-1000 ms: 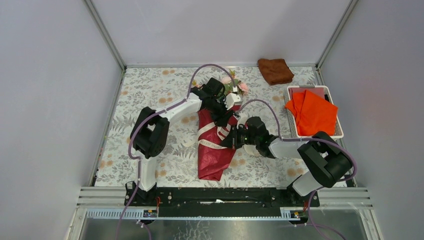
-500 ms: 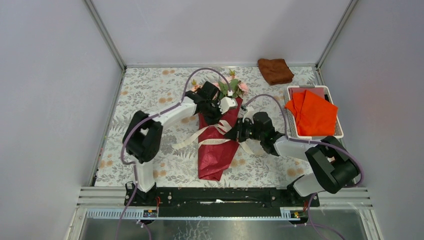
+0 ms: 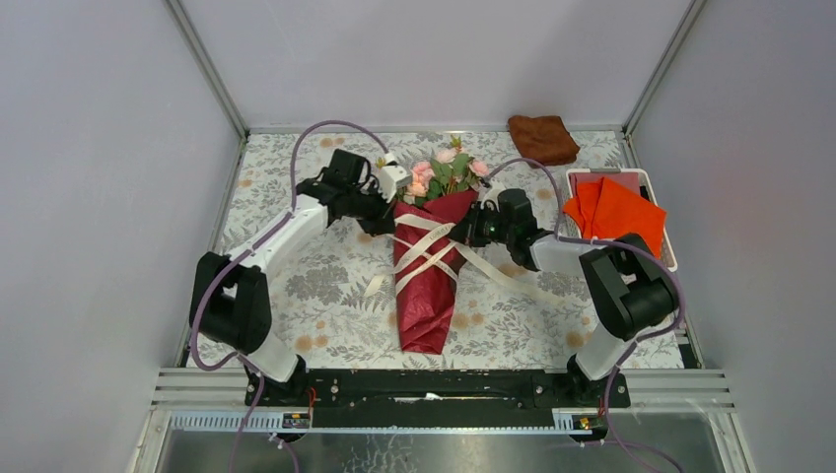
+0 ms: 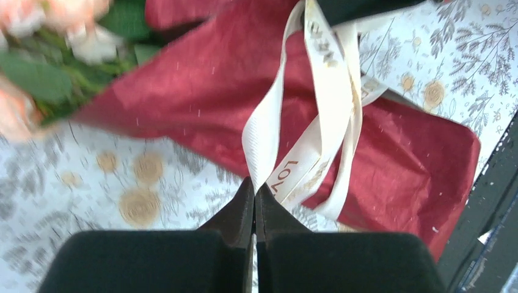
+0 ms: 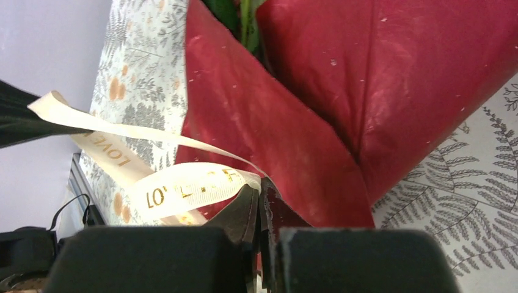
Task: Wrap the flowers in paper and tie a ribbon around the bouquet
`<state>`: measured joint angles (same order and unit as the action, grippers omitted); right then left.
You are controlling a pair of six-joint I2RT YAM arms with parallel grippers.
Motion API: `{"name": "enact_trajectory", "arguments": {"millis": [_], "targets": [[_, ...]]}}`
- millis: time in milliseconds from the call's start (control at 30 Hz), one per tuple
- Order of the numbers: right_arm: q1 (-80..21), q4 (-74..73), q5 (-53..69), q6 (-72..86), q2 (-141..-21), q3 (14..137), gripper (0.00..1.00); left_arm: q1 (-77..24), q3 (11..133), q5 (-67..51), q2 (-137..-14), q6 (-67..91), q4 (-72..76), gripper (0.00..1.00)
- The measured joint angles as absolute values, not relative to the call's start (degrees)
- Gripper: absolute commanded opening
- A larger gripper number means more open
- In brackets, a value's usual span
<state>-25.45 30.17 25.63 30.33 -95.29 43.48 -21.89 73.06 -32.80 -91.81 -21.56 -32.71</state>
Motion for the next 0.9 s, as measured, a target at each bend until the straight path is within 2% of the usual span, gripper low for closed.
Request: {"name": "enact_trajectory", "arguments": {"millis": [200,367,600,700,767,900], "targets": [[-25.21,28.45,25.54,30.28,-101.32,47.44,0.0,-15.14,64.07,-35.97,-87.81,-19.42,-32.05,0.12],[-25.21,27.66,25.76,30.28,-103.0,49.01,0.0,-11.86,57.56,-36.97,-84.14,-19.38,-31.27,0.13],[-25.52,26.2,26.13,29.56,-103.13,49.8,0.0,-3.51,52.01,-33.15,-81.19,-18.79,-30.72,0.3],[-25.63,25.63,26.13,29.1,-103.13,49.82,0.0,-1.26,49.52,-29.3,-78.81,-19.11,-30.28,0.4],[-25.76,25.17,26.15,28.73,-103.13,49.87,0.0,-0.78,48.16,-26.89,-78.13,-20.1,-30.28,0.51],[-26.15,24.4,26.2,28.01,-103.13,49.87,0.0,-1.28,49.1,-26.17,-78.43,-23.49,-31.29,0.58]]}}
